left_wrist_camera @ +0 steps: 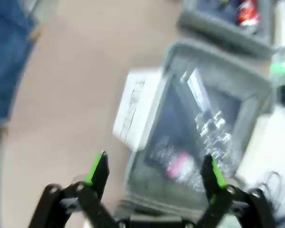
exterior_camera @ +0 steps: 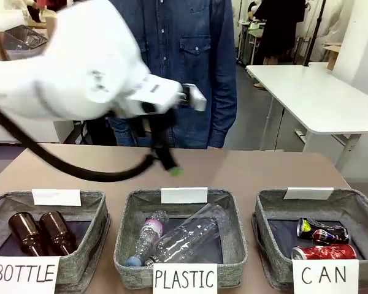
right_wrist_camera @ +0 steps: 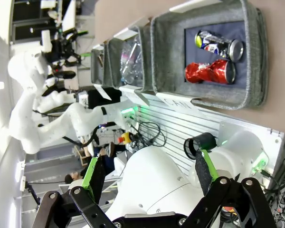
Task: Sort the can waste into the basket.
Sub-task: Pick up the can waste from the table and place it in the right Fabric basket.
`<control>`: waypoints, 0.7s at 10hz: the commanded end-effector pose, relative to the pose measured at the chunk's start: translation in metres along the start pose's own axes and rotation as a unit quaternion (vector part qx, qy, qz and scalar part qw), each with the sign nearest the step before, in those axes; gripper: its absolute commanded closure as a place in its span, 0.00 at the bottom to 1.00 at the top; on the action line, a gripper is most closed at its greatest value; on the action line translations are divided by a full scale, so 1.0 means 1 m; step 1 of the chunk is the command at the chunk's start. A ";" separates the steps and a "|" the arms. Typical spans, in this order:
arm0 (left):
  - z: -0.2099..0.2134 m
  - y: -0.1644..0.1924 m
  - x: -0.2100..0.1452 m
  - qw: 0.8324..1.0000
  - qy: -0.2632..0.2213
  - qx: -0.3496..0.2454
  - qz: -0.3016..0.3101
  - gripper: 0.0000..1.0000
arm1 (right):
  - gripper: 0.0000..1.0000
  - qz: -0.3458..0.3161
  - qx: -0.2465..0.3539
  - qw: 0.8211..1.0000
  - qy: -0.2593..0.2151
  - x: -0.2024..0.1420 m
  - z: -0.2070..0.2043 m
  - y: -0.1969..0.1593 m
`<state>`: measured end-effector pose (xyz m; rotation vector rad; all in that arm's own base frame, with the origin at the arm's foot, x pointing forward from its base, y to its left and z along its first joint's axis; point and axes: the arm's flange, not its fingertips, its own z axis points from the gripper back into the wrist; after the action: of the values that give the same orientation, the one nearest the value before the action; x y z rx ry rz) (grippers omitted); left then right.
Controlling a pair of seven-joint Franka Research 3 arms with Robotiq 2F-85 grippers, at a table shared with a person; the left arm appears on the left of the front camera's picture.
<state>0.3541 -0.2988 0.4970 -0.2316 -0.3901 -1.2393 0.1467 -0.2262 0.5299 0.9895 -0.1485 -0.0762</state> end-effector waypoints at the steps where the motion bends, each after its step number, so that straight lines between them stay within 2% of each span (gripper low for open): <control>1: 0.037 0.027 -0.086 0.985 0.001 0.007 0.172 0.00 | 0.00 -0.008 0.003 1.000 -0.012 0.001 0.000 0.004; 2: 0.051 0.045 -0.134 0.954 -0.031 -0.029 0.298 0.00 | 0.00 -0.008 0.003 1.000 -0.012 0.001 0.000 0.004; 3: 0.060 0.054 -0.176 0.916 -0.035 -0.055 0.396 0.00 | 0.00 -0.008 0.003 1.000 -0.012 0.001 0.000 0.004; 4: 0.066 0.052 -0.208 0.892 -0.074 -0.099 0.435 0.00 | 0.00 -0.008 0.003 1.000 -0.012 0.001 0.000 0.004; 6: 0.075 0.037 -0.230 0.877 -0.200 -0.206 0.385 0.00 | 0.00 0.000 0.000 1.000 0.000 0.000 0.000 0.000; 7: 0.075 0.033 -0.229 0.864 -0.250 -0.229 0.373 0.00 | 0.00 0.025 0.052 0.997 0.044 0.007 0.008 0.026</control>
<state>0.3301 -0.0430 0.4887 -0.9013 -0.2843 -0.4387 0.1474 -0.2210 0.5354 1.0188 -0.1323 -0.0430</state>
